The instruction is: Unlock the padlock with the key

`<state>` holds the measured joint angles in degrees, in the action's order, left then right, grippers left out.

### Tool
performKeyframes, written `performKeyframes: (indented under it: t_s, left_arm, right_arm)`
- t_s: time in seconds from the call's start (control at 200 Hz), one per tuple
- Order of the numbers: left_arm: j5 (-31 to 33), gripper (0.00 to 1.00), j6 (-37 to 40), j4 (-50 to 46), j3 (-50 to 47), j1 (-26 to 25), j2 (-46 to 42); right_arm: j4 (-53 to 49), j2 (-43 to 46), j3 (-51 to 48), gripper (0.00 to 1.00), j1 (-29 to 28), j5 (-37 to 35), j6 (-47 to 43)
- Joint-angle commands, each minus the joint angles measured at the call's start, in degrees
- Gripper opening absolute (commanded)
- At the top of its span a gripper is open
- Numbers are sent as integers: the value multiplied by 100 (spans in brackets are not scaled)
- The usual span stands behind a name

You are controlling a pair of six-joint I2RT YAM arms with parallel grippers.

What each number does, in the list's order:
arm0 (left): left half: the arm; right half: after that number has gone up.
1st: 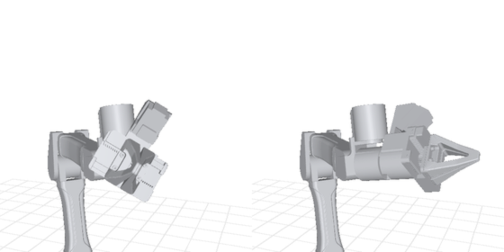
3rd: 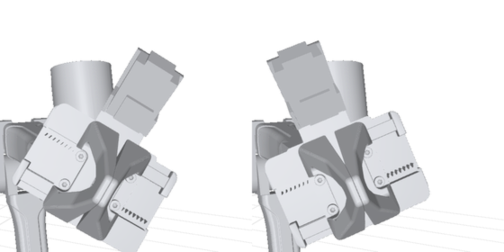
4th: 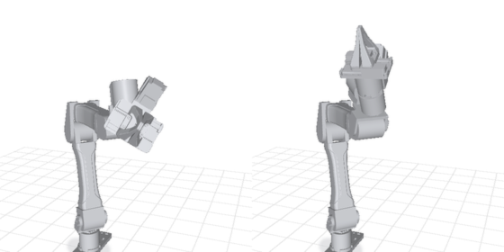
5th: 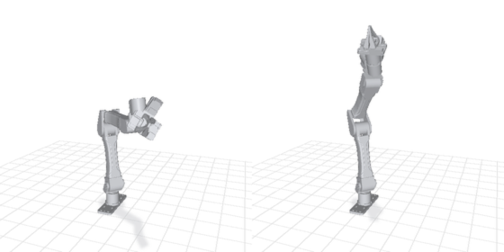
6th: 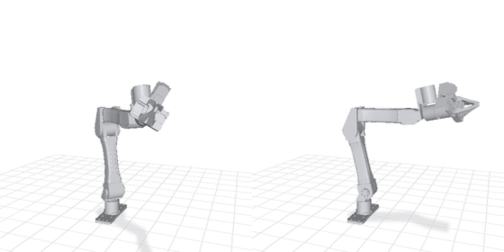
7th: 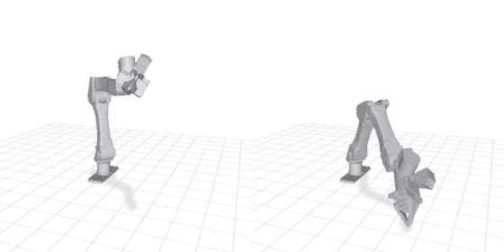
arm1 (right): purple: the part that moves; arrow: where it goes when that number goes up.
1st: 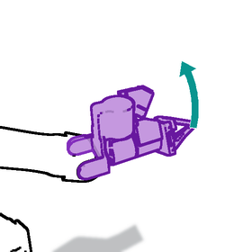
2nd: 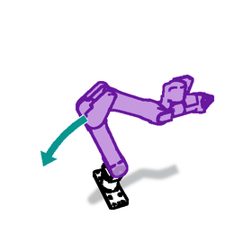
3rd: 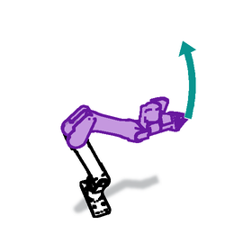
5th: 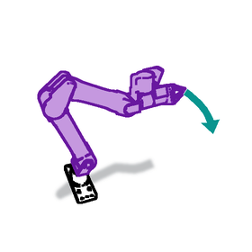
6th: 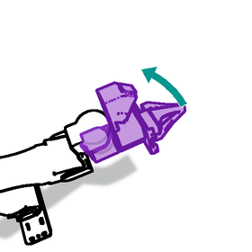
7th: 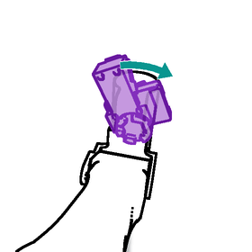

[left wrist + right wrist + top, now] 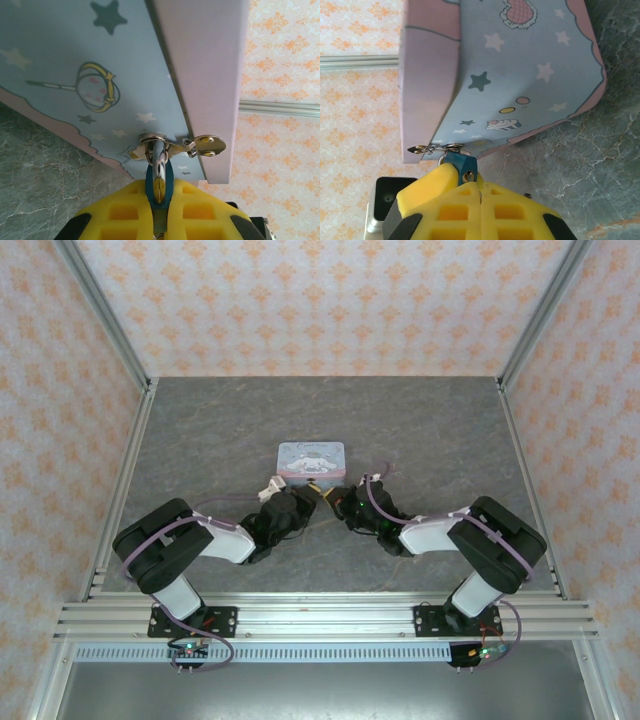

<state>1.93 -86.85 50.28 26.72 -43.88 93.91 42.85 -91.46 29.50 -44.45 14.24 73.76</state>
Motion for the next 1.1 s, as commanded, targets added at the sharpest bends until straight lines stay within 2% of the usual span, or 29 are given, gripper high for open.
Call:
performKeyframes:
  t_s: [0.0, 0.15, 0.36, 0.445, 0.766, 0.956, 1.096]
  left_arm:
    - [-797, 0, 173, 305, 79, -352, -115]
    - [-737, 0, 90, 490, 88, -371, -36]
    - [-593, 0, -115, 1008, 63, -413, 72]
    - [-589, 0, -139, 1036, 87, -432, 97]
    - [-597, 0, -63, 918, 1, -438, 35]
    - [-667, 0, 53, 748, -35, -437, -38]
    - [-730, 0, 98, 708, -22, -437, -39]
  right_arm:
    - [497, 103, 384, 0, -77, 75, 200]
    - [742, -17, 470, 0, -321, -152, 408]
    - [2157, -300, -38, 0, -473, -820, 857]
    - [2463, -355, -144, 0, -461, -884, 912]
    - [1728, -78, -273, 0, -150, -522, 575]
    - [547, 358, -197, 0, 132, -141, -108]
    - [230, 367, -37, 0, 216, 169, -361]
